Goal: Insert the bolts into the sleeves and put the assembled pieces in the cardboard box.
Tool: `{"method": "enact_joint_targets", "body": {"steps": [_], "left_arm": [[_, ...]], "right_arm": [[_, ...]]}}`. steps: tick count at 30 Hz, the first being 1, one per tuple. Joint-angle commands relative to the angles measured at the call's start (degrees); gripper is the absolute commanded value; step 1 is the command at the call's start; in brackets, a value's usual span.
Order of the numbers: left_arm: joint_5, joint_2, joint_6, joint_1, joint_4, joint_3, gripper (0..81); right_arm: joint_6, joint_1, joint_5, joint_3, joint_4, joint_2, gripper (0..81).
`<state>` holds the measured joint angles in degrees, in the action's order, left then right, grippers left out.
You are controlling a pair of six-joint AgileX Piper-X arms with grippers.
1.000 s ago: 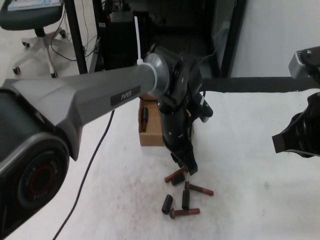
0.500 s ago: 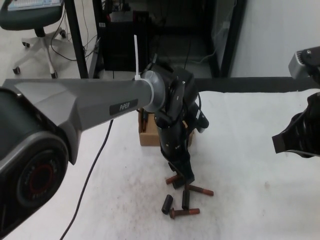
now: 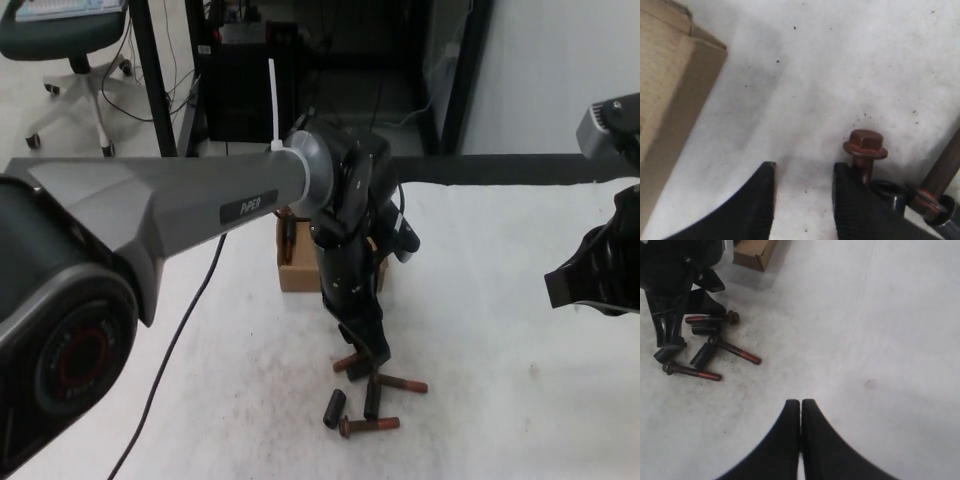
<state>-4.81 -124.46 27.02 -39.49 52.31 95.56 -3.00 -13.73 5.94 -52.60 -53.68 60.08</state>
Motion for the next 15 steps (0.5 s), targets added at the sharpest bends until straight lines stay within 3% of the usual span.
{"method": "enact_joint_targets", "body": {"steps": [1,15], "left_arm": [[-0.46,0.12,-0.35,-0.14,3.62,0.52,36.3],[-3.07,1.4,-0.6,-0.2,4.6,7.07,36.3]], "right_arm": [[-0.64,0.28,0.37,-0.16,-0.51,-0.57,0.8],[-0.64,0.28,0.37,-0.16,-0.51,-0.57,0.8]]}}
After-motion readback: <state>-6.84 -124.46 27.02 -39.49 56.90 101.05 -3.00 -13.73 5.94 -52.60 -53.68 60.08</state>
